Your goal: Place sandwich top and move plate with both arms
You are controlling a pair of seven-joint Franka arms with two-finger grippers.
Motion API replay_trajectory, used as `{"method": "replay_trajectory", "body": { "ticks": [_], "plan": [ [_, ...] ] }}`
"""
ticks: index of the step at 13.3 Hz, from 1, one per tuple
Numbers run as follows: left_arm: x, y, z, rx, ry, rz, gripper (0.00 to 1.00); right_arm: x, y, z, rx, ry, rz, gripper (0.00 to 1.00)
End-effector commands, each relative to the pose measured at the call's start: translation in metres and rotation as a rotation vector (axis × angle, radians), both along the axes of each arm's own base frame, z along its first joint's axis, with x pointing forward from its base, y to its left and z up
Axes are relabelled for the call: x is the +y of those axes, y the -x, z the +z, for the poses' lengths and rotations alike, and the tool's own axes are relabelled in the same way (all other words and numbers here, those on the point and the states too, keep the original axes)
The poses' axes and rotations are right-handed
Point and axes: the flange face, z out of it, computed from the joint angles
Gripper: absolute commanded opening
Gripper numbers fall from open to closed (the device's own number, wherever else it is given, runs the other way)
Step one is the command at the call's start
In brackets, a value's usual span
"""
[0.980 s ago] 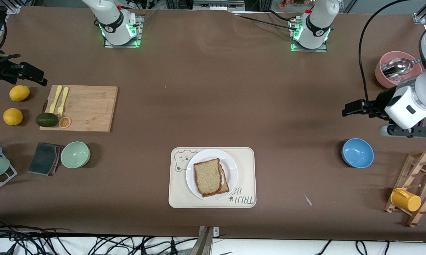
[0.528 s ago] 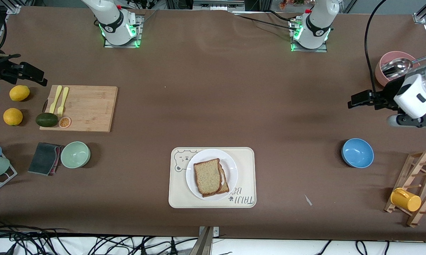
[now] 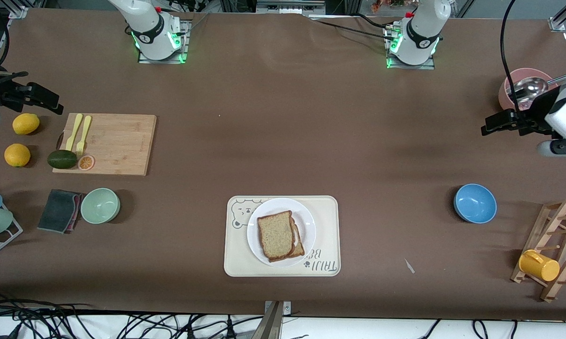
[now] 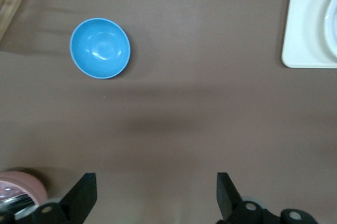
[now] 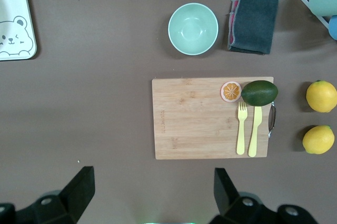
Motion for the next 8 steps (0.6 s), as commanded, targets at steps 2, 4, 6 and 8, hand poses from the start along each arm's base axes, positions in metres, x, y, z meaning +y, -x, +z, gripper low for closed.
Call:
{"method": "replay_trajectory", "body": {
  "ticks": [2,4,6,8],
  "plan": [
    [-0.007,0.014,-0.002,-0.009,-0.061,-0.065,0.99,0.001,0.004,0.002,0.0,-0.007,0.011,1.0],
    [-0.02,0.02,0.009,-0.071,-0.044,-0.084,0.99,0.001,0.004,0.002,0.0,-0.007,0.011,1.0],
    [-0.022,0.027,0.013,-0.077,-0.039,-0.087,0.99,0.001,0.004,0.002,0.0,-0.007,0.009,1.0],
    [-0.021,0.035,0.024,-0.094,0.011,-0.113,0.99,0.001,0.004,0.002,0.0,-0.007,0.011,1.0]
  ]
}}
